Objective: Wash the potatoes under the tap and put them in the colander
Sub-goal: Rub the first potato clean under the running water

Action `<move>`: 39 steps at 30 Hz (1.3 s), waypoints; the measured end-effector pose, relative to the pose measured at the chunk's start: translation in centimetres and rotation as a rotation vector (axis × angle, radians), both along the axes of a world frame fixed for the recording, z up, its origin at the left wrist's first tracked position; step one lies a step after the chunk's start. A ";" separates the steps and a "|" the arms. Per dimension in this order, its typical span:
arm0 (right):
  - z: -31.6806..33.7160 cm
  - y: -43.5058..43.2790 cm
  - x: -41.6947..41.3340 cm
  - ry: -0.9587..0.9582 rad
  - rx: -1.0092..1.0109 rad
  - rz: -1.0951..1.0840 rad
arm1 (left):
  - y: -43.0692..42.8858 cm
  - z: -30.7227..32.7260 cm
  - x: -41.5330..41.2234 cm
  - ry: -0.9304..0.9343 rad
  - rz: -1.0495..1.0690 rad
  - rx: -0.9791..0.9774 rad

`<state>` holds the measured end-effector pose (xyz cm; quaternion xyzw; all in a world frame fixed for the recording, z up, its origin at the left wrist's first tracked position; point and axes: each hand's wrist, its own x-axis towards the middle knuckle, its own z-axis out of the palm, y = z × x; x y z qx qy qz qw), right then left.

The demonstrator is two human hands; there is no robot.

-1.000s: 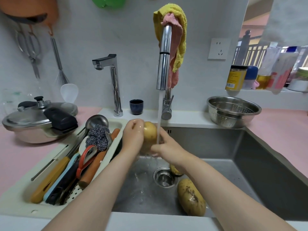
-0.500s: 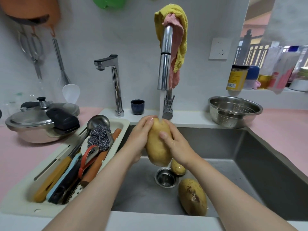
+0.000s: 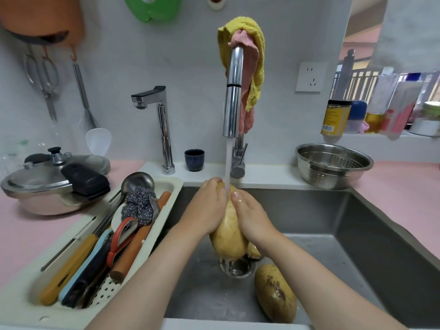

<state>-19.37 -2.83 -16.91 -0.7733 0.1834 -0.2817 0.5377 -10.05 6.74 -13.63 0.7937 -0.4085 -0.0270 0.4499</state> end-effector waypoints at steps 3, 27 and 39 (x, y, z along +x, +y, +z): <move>0.2 -0.4 -0.5 0.004 -0.028 -0.003 | 0.3 0.1 0.1 0.034 0.002 -0.065; 0.9 0.5 -0.3 -0.005 -0.063 0.061 | 0.7 -0.3 0.8 0.376 0.098 -0.446; 1.4 -0.1 -0.6 -0.051 0.140 0.015 | 1.4 0.0 0.3 0.427 0.153 -0.624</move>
